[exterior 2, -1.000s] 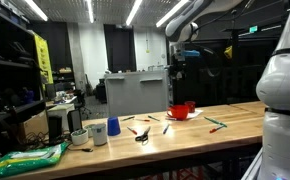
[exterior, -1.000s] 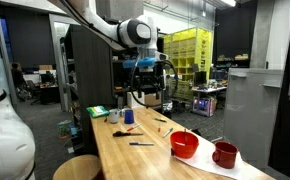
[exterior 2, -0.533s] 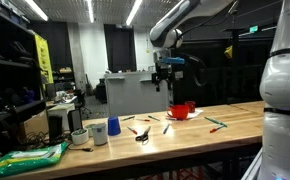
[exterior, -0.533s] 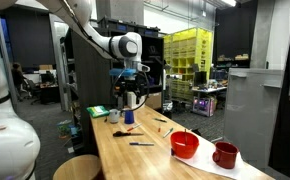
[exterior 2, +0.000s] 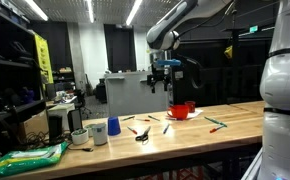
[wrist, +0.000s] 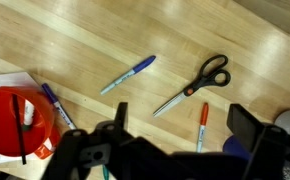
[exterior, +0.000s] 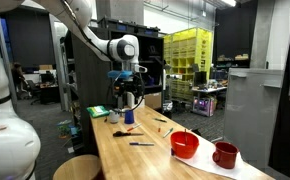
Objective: Open and close the black scissors on the table five times
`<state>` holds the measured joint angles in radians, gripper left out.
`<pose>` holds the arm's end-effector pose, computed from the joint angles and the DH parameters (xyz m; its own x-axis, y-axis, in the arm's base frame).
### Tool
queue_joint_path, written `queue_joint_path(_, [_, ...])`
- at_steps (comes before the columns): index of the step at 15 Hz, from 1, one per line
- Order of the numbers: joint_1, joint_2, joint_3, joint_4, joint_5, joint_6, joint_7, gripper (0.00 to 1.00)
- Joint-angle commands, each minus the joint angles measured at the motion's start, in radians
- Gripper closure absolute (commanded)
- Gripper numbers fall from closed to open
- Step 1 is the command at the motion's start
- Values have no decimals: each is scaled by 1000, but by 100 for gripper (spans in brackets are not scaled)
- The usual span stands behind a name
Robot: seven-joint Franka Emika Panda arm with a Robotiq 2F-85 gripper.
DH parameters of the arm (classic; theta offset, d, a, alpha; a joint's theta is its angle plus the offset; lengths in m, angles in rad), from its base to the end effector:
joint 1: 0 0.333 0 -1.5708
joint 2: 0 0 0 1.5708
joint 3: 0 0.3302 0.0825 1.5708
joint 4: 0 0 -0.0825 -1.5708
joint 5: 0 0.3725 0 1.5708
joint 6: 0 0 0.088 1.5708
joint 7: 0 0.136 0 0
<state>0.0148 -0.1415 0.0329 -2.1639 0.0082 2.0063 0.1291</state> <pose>0.4915 0.0245 0.4458 0.9962 -0.0852 -0.0164 -0.0852 -0.9964 -0.0006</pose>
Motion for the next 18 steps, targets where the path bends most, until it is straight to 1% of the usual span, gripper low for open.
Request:
queue_joint_path(1, [8,11,13,-28,9,63,67,0])
queue_joint_path(3, [21,21,39,-72,4,129,162,0])
queue_joint_path(8, [56,69,106,-148,-35,233,495,0])
queue_joint_path(12, [80,102,127,-188,-62,324,755,0])
queue_joint_path(15, [91,134,124,-210,-81,439,875,0])
queue_joint_path(18, [97,176,118,-212,-113,520,941,0])
